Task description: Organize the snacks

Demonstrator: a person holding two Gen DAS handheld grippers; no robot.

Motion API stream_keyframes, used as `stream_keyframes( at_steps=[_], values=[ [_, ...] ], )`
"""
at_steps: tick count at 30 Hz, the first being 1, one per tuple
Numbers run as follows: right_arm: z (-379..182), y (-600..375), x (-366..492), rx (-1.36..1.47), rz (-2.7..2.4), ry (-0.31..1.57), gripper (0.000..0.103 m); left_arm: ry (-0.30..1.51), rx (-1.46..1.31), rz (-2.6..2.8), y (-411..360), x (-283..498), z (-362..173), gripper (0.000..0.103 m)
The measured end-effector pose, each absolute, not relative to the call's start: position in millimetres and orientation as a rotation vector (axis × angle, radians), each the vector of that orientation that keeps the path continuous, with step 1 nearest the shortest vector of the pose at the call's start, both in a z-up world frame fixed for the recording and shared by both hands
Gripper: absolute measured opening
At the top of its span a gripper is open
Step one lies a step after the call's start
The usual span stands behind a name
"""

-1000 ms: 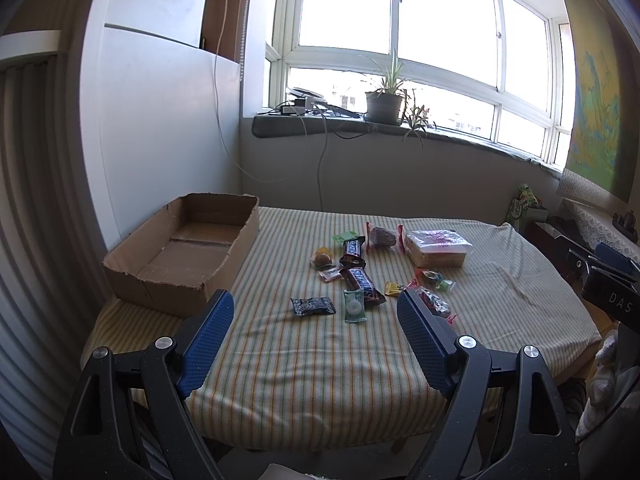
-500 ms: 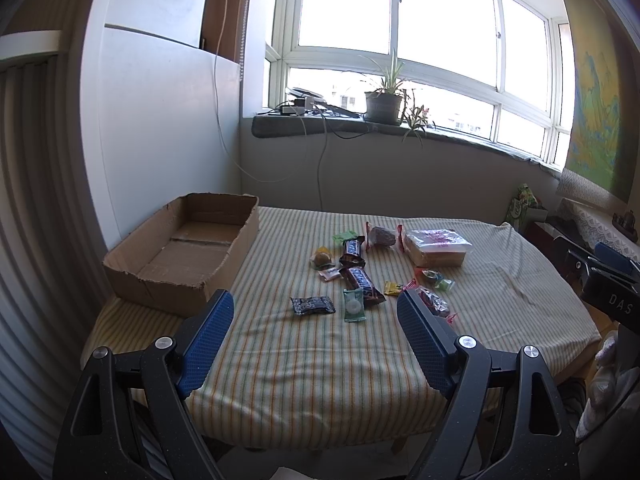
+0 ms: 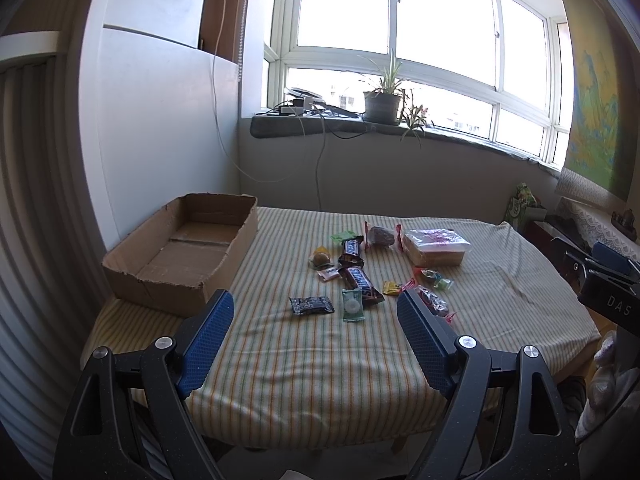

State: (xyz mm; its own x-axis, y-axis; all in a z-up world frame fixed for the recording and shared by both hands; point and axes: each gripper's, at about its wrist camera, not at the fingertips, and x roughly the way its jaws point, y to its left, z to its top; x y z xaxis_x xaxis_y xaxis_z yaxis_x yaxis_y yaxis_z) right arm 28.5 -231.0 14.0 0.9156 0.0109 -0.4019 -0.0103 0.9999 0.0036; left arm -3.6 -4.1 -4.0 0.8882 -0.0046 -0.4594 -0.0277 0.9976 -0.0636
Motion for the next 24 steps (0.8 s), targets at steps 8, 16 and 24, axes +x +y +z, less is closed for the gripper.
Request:
stream_keyframes(
  at_steps=[8, 16, 24],
  values=[
    [11, -229, 31, -0.005, 0.015, 0.425, 0.103, 0.488, -0.073, 0.012, -4, 1, -6, 0.084],
    [7, -229, 46, -0.021, 0.016, 0.455, 0.103, 0.513, -0.076, 0.012, -2, 13, -11, 0.084],
    [-9, -238, 73, -0.007, 0.063, 0.519, 0.103, 0.572, -0.091, 0.005, 6, 30, -27, 0.084]
  ],
)
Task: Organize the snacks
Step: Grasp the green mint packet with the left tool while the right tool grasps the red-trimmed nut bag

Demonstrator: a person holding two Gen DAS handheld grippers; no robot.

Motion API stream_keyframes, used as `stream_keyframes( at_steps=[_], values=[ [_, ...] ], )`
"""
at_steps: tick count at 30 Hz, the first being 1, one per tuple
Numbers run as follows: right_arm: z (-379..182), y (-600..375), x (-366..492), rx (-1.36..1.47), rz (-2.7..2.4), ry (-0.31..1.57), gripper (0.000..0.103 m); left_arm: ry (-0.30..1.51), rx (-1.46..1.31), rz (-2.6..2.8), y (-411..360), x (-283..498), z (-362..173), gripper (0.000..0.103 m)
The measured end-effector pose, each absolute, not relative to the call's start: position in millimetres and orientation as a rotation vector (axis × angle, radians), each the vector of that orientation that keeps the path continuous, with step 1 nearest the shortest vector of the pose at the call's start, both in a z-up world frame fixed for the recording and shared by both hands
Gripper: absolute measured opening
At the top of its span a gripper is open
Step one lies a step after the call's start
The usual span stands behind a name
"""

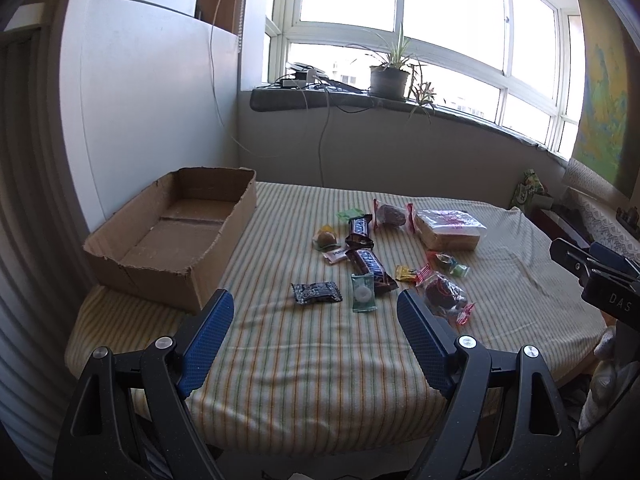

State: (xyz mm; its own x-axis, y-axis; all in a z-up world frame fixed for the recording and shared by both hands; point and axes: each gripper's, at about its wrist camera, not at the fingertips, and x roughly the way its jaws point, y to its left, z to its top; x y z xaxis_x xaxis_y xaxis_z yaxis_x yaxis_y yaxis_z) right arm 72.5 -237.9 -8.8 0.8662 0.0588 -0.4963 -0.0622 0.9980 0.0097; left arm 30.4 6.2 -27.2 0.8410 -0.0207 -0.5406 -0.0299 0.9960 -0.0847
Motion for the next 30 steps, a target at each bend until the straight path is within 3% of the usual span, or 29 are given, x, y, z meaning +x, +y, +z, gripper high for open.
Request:
stream_keyframes(
  at_steps=[11, 14, 18, 24, 30],
  values=[
    [-46, -233, 102, -0.032, 0.239, 0.615, 0.103, 0.683, -0.131, -0.035, 11, 61, -61, 0.076],
    [-54, -220, 108, -0.058, 0.286, 0.634, 0.102, 0.706, -0.141, -0.059, 8, 70, -68, 0.068],
    [-63, -202, 119, -0.091, 0.36, 0.665, 0.095, 0.729, -0.151, -0.094, 3, 83, -74, 0.063],
    [-77, -183, 138, -0.133, 0.441, 0.719, 0.086, 0.778, -0.185, -0.157, -5, 107, -86, 0.047],
    [-89, -184, 159, -0.112, 0.473, 0.792, 0.071, 0.811, -0.199, -0.193, -13, 127, -95, 0.038]
  ],
)
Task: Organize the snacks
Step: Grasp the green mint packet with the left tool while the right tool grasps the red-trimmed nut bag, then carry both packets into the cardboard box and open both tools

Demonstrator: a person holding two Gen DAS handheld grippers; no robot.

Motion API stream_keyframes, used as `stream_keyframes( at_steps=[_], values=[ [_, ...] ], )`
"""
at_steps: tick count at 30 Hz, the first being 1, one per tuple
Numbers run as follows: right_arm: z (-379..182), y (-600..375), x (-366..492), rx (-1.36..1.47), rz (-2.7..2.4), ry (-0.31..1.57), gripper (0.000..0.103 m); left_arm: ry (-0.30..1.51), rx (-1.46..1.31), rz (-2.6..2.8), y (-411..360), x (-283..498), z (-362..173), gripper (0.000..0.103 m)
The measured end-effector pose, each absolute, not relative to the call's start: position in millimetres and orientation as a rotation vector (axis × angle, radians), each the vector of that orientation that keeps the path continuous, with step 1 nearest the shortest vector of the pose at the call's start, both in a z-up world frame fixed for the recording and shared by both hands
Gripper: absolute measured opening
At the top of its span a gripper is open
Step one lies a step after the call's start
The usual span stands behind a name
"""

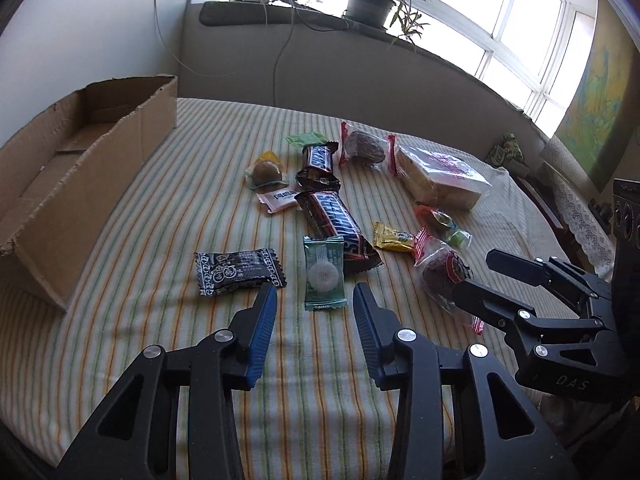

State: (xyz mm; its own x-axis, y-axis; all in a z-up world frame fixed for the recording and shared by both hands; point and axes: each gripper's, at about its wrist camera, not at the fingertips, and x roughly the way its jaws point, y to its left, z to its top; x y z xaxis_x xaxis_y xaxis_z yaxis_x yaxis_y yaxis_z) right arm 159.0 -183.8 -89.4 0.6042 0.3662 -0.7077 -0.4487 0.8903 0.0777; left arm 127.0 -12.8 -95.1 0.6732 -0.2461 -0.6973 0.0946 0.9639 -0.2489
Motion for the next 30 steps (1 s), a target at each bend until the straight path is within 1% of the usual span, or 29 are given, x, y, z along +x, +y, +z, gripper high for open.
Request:
stream_keyframes(
  at_steps=[3, 5, 9, 10, 11, 13, 14, 16, 22, 26, 30],
  values=[
    [-94, -183, 167, -0.104, 0.492, 0.816, 0.067, 0.823, -0.192, -0.198, -17, 135, -99, 0.038],
    [-96, -182, 170, -0.106, 0.503, 0.83, 0.062, 0.831, -0.184, -0.198, -19, 140, -102, 0.038],
    [-101, -179, 177, -0.103, 0.514, 0.872, 0.061, 0.834, -0.171, -0.196, -21, 147, -104, 0.038],
    [-102, -179, 178, -0.099, 0.518, 0.88, 0.058, 0.835, -0.169, -0.197, -21, 148, -104, 0.037],
    [-103, -179, 179, -0.098, 0.517, 0.887, 0.053, 0.836, -0.166, -0.196, -21, 149, -104, 0.036],
    [-105, -178, 181, -0.092, 0.514, 0.899, 0.049, 0.835, -0.16, -0.197, -22, 150, -105, 0.028],
    [-105, -179, 182, -0.09, 0.511, 0.901, 0.047, 0.835, -0.158, -0.197, -22, 151, -105, 0.026],
    [-106, -179, 182, -0.089, 0.509, 0.9, 0.046, 0.832, -0.153, -0.196, -22, 151, -106, 0.021],
    [-105, -180, 182, -0.085, 0.504, 0.897, 0.043, 0.825, -0.154, -0.196, -22, 150, -105, 0.02],
    [-101, -182, 180, -0.076, 0.505, 0.892, 0.038, 0.817, -0.159, -0.198, -21, 147, -103, 0.02],
    [-97, -181, 178, -0.079, 0.503, 0.883, 0.037, 0.805, -0.157, -0.198, -21, 144, -99, 0.02]
  ],
)
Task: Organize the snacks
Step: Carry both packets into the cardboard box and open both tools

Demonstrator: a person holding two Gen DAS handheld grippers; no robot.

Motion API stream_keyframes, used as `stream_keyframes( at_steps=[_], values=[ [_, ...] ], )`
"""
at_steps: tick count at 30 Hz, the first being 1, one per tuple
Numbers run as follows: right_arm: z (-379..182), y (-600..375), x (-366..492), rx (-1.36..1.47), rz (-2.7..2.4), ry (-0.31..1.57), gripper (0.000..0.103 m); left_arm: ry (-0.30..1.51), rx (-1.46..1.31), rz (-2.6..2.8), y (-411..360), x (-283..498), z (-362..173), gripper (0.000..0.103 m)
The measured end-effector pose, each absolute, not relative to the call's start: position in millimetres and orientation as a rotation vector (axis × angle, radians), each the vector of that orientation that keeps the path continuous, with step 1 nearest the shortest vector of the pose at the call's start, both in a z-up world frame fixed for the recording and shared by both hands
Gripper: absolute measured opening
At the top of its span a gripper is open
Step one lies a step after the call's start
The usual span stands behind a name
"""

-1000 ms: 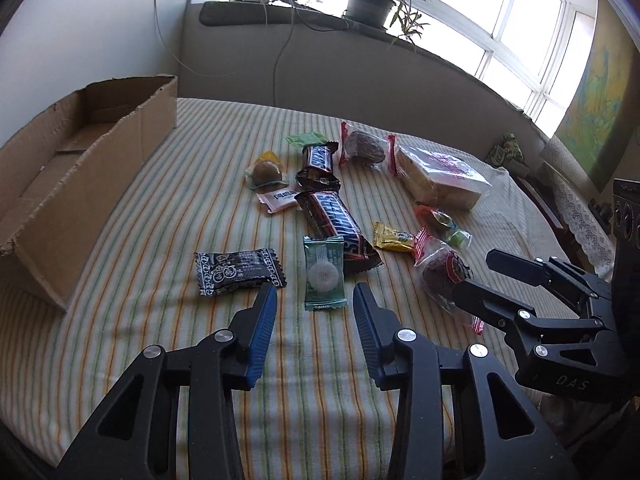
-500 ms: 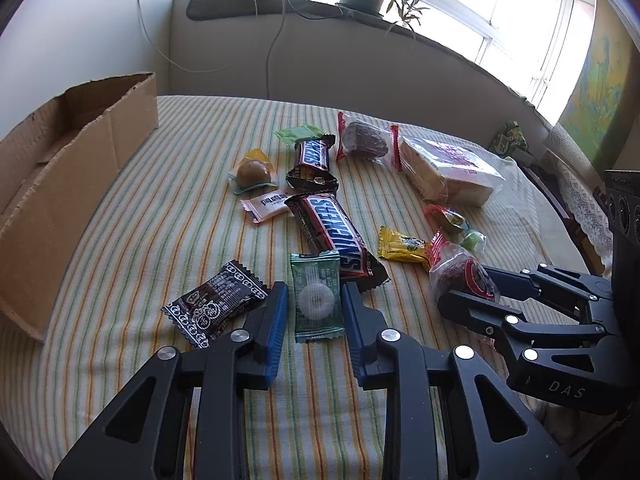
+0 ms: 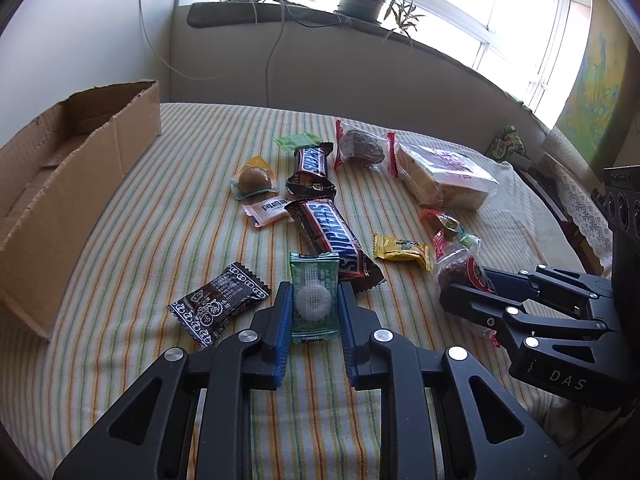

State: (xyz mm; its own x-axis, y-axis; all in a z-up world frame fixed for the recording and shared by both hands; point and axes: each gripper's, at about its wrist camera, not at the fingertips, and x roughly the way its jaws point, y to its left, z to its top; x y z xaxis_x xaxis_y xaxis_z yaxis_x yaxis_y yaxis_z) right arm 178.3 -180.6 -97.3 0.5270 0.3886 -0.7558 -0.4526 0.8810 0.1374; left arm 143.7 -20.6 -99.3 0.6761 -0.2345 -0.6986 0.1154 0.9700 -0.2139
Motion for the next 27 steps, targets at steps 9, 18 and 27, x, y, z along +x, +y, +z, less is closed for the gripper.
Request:
stream_keyframes(
  at_steps=[9, 18, 27],
  values=[
    [-75, -171, 176, -0.089, 0.509, 0.836, 0.037, 0.75, -0.17, -0.181, -4, 134, -80, 0.02],
    [-51, -135, 188, -0.125, 0.553, 0.788, 0.037, 0.69, -0.177, -0.115, 31, 129, -57, 0.02],
    [-27, -77, 205, -0.175, 0.625, 0.729, 0.037, 0.649, -0.195, -0.015, 82, 129, -42, 0.02]
  ],
)
